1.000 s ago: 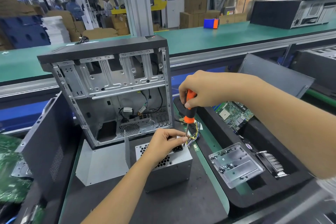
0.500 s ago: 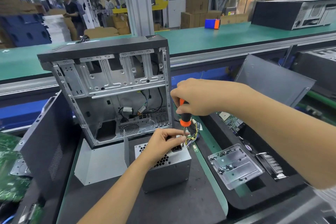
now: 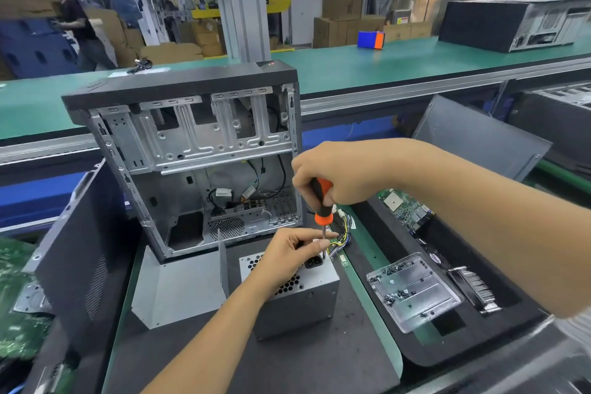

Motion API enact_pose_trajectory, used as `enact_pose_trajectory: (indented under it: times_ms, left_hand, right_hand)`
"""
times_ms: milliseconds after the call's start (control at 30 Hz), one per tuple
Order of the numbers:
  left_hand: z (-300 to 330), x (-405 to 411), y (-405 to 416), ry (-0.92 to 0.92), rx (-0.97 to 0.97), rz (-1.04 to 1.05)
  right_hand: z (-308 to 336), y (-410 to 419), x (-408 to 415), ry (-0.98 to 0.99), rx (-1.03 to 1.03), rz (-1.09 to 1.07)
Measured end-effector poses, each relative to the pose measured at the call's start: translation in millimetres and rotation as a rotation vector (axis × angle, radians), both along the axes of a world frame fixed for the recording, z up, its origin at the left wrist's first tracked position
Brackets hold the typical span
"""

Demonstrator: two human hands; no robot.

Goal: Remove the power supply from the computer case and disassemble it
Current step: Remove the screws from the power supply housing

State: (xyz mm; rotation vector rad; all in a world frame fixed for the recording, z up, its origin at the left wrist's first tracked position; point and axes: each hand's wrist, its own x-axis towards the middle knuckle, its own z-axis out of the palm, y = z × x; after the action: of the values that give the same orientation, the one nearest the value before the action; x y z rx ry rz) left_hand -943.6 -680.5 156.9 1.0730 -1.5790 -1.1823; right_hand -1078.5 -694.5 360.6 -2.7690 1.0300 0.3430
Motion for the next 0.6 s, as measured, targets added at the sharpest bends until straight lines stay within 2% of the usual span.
enact_pose_trajectory:
  times_ms: [167, 300, 400, 467, 600]
  left_hand:
    - [-1, -3, 1, 0.006, 0.018, 0.0]
    - [0, -5, 1, 0.026, 0.057, -0.014]
    - [0, -3, 1, -0.013, 0.059, -0.033]
    - [1, -1, 0, -0.015, 0.058, -0.054]
    - [2, 1, 0, 0.023, 0.067, -0.098]
  right_hand:
    - [3, -4, 0, -0.002, -0.034, -0.119]
    - [-4, 4, 3, 0.044, -0.229, -0.345]
    - [-9, 6, 8, 0.115, -0.352, -0.331]
    - [-7, 4, 6, 0.139, -0.31, -0.274]
    - [6, 5, 2, 0.177, -0.09, -0.15]
